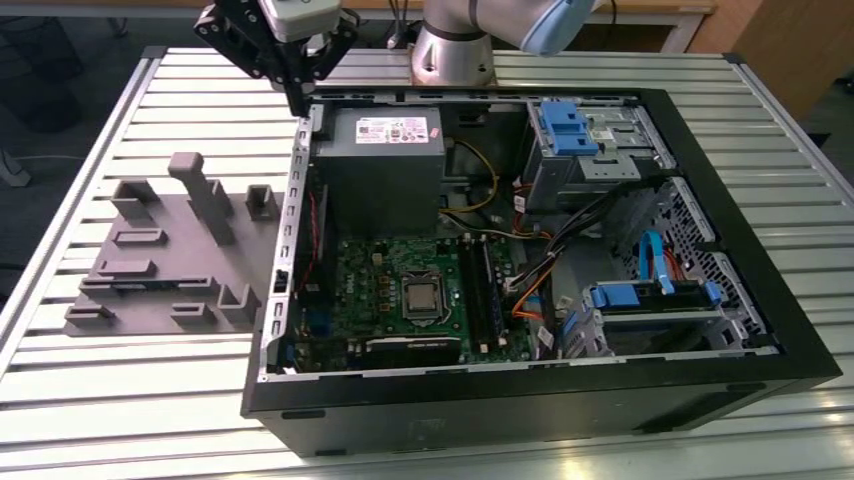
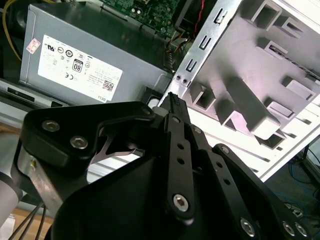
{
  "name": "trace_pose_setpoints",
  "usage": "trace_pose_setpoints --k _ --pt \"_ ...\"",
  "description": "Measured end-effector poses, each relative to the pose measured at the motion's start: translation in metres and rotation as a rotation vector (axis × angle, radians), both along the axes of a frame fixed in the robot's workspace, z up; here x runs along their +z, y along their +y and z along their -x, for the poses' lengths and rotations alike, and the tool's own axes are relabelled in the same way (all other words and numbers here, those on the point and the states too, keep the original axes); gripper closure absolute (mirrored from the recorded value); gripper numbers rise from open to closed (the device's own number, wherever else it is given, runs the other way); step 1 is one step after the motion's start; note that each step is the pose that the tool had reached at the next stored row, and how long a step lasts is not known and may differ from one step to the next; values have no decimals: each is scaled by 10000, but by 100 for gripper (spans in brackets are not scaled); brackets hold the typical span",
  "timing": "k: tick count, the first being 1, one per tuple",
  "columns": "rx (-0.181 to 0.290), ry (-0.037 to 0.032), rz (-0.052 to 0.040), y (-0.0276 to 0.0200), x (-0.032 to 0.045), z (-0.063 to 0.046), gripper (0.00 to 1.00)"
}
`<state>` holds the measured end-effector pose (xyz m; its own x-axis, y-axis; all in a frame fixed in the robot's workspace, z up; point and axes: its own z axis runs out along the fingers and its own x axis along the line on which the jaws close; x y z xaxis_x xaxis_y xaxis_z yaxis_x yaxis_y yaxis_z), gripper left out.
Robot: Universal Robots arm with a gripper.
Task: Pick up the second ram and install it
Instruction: 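Reach for the second ram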
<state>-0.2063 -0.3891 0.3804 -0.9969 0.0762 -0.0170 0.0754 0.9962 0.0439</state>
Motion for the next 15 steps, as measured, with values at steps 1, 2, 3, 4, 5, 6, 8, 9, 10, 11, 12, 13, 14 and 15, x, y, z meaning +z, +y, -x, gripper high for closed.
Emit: trace_pose_setpoints --k 1,2,3,4,5,6,8,9,10,11,12,13,14,15 --pt "1 0 1 0 0 2 89" --pt "0 1 1 0 0 5 89" --pt "0 0 1 0 0 8 89" --pt "0 0 0 0 -1 10 89" --pt "1 0 1 0 -1 12 89" --pt "1 1 1 0 -1 12 89" --pt "-1 0 0 0 -2 17 89" --pt "-1 0 0 0 -2 21 89" --pt "-1 1 1 -1 -2 27 89" --pt "0 1 2 -1 -2 32 89" --pt "0 0 1 -2 -2 38 89" --pt "0 0 0 -3 -3 44 89" --pt "0 0 1 -7 -3 48 89" --pt "1 0 1 -12 -3 52 89"
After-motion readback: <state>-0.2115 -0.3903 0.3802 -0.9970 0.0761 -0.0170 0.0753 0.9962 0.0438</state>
